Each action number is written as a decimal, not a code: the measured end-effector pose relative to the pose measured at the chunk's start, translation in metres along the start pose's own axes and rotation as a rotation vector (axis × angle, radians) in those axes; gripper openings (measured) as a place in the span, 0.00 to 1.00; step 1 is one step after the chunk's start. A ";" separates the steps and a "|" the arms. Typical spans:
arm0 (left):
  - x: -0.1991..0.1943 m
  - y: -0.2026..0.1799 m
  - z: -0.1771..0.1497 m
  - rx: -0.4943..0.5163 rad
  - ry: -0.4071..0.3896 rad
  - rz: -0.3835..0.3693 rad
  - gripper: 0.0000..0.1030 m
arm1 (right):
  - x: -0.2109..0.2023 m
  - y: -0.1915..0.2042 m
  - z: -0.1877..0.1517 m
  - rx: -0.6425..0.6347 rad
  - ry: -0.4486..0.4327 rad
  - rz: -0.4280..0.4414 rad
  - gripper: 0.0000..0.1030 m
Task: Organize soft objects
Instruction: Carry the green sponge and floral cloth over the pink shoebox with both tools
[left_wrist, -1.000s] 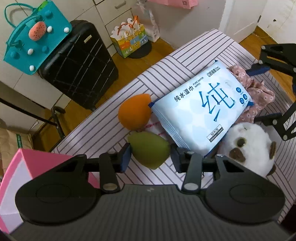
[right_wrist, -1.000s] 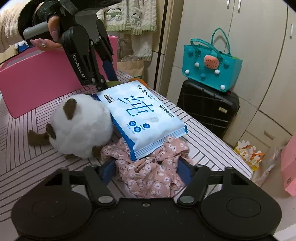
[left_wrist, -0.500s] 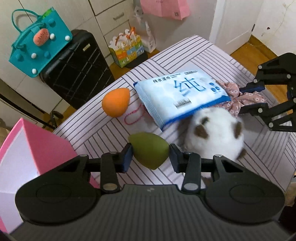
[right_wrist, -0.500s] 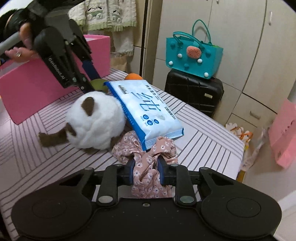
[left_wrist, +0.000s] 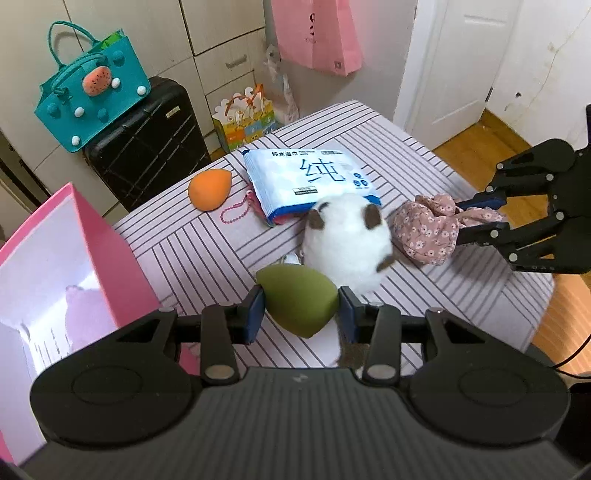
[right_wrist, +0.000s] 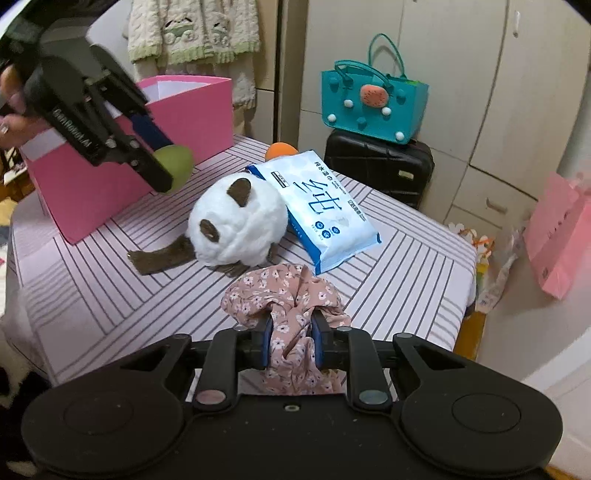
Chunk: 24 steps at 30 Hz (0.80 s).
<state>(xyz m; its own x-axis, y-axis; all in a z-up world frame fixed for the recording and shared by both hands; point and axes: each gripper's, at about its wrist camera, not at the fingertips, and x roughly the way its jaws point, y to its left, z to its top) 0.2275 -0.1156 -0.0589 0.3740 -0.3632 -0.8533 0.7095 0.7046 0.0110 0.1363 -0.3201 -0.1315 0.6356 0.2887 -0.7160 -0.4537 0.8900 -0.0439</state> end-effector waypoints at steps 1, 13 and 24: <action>-0.004 -0.001 -0.003 -0.005 -0.006 -0.005 0.40 | -0.003 0.001 0.000 0.014 0.001 0.000 0.23; -0.055 -0.006 -0.050 -0.052 -0.074 -0.089 0.40 | -0.031 0.031 0.006 0.221 0.039 0.107 0.23; -0.099 -0.015 -0.090 -0.045 -0.092 -0.068 0.42 | -0.058 0.087 0.038 0.160 0.059 0.167 0.23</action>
<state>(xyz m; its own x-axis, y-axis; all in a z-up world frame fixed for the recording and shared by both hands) 0.1256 -0.0356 -0.0214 0.3807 -0.4640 -0.7999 0.7081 0.7026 -0.0705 0.0834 -0.2461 -0.0673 0.5202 0.4196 -0.7439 -0.4414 0.8777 0.1864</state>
